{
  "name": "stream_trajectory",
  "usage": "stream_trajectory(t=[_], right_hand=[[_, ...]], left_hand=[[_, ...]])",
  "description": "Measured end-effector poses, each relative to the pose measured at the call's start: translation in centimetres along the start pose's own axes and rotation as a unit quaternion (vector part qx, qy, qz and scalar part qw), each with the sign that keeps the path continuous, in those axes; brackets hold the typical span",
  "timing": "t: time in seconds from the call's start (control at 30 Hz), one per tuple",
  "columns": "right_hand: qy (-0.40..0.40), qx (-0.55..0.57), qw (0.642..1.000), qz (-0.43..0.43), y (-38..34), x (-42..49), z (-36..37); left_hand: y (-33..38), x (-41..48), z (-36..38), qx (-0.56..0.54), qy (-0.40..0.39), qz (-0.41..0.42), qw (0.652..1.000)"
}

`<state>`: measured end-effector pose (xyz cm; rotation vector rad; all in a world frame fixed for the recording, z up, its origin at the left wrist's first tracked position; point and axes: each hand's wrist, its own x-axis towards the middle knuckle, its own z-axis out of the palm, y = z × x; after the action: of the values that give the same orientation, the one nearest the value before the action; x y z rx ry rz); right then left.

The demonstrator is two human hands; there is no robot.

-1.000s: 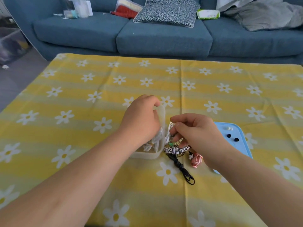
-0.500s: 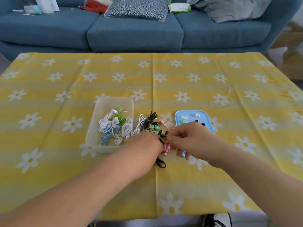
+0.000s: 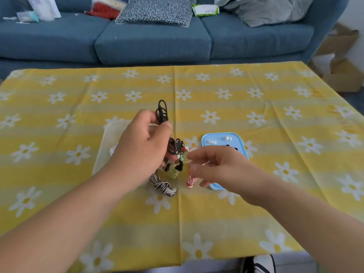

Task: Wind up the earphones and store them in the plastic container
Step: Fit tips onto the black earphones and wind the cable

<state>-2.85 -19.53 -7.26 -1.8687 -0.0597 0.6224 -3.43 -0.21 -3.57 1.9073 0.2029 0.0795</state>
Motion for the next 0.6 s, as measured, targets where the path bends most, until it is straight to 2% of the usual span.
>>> stream_trajectory(t=[0.1,0.2,0.33,0.47,0.53,0.6], right_hand=[[-0.032,0.078,0.996,-0.025,-0.7,0.1,0.3],[-0.074,0.145,0.985,-0.057,-1.2,0.1,0.4],[-0.119,0.273,0.954,-0.046,-1.8,0.1,0.5],[-0.105,0.358,0.927,-0.03,-1.9,0.4,0.1],[-0.073,0.399,0.914,-0.014,-1.8,0.6,-0.2],[-0.044,0.411,0.911,-0.003,-1.6,0.8,-0.3]], left_hand=[[0.7,-0.2,-0.1,-0.23,-0.049,-0.111,0.966],[1.1,-0.3,-0.8,-0.323,-0.118,-0.15,0.927],[1.0,-0.3,-1.6,-0.361,-0.179,-0.152,0.902],[0.8,0.0,-1.8,-0.379,-0.166,-0.165,0.895],[0.5,0.2,-1.7,-0.367,-0.134,-0.167,0.905],[0.0,0.3,-1.5,-0.297,-0.129,-0.153,0.934]])
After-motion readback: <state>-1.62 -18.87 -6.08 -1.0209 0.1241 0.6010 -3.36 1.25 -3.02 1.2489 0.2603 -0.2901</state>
